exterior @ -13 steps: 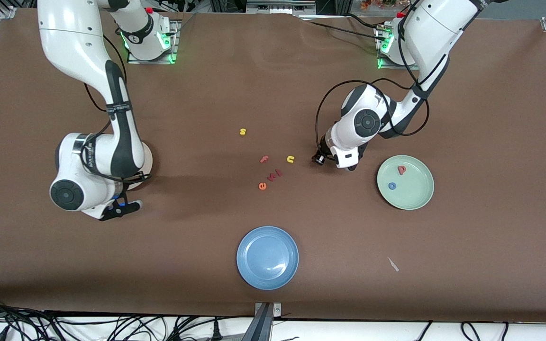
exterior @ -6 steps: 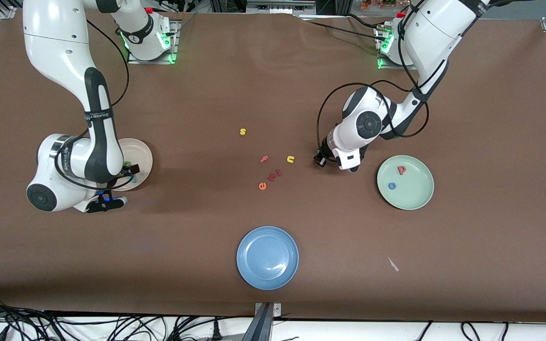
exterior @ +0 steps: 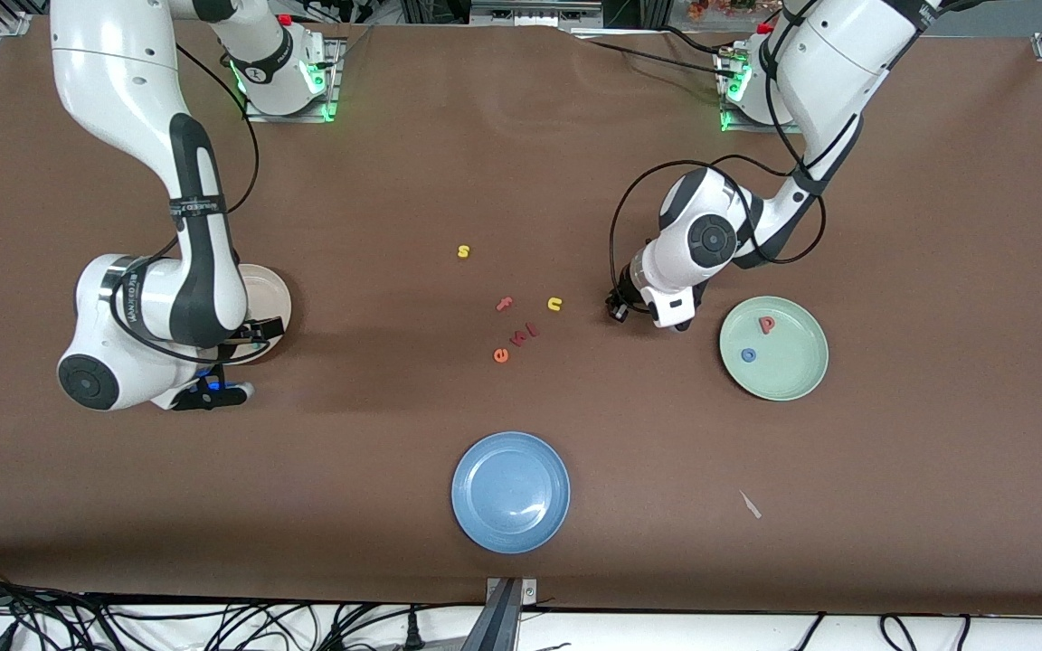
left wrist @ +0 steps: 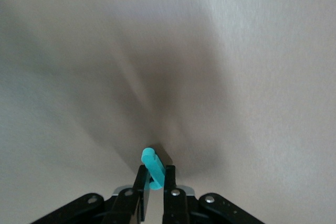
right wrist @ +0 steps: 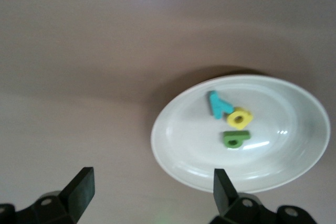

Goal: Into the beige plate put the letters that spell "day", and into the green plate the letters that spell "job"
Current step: 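Drop the yellow letter in the white plate while the left gripper carries the j, then release the cyan j into the green plate while the right gripper withdraws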

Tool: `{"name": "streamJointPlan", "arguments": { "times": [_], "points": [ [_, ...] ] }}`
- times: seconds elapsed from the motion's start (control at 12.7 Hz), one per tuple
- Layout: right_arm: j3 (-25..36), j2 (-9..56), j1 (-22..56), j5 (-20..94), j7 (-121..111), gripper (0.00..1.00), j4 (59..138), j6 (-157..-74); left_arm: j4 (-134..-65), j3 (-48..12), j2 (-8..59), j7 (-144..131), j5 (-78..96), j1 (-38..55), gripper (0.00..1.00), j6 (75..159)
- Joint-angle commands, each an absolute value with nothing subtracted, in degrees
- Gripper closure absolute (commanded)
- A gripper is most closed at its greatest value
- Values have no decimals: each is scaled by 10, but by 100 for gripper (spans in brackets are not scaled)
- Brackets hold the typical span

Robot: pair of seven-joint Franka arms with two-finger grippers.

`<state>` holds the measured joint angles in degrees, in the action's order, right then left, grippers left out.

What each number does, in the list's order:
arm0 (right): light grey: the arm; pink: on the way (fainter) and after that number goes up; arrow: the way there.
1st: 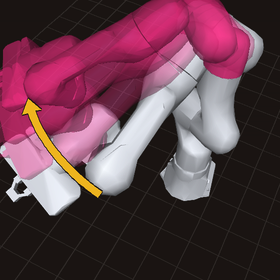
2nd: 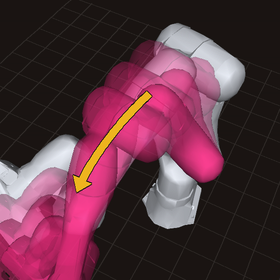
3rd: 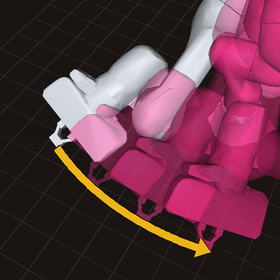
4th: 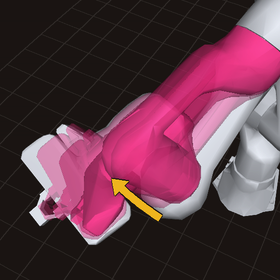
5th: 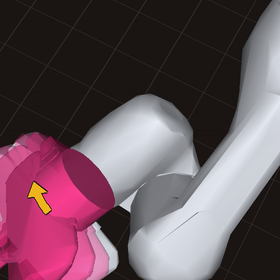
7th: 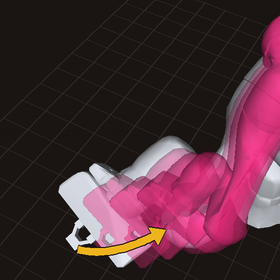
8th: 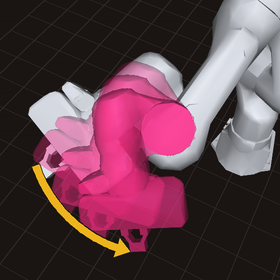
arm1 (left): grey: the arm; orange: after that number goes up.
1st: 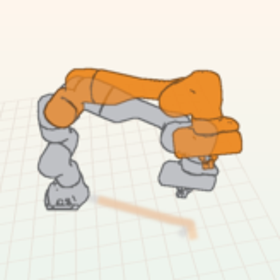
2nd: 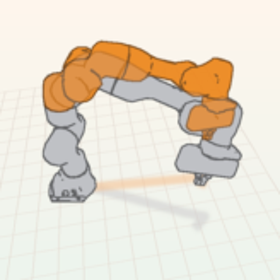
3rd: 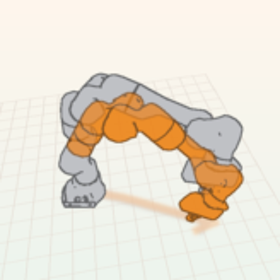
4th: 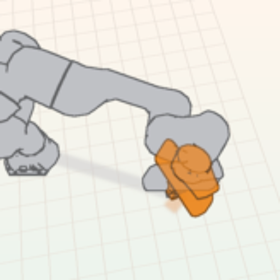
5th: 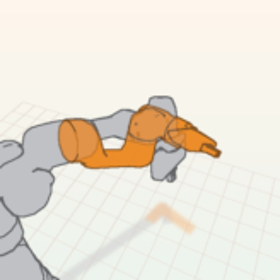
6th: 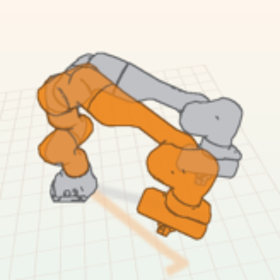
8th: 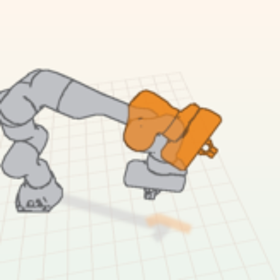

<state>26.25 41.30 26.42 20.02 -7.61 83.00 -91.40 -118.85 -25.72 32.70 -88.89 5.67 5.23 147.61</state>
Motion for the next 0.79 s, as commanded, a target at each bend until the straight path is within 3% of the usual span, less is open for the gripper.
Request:
{"name": "streamJointPlan", "arguments": {
  "times": [0.0,0.39,0.71],
  "points": [
    [265,402,296,207,-5,0,824,-890,-1170,-243,285,-886,18,47,100,1389],
    [252,376,310,201,47,0,823,-891,-1080,-243,285,-816,-107,17,100,1179],
    [46,236,139,119,76,0,961,-1003,-1072,-241,287,-648,-112,-69,100,1168]
  ]
}}
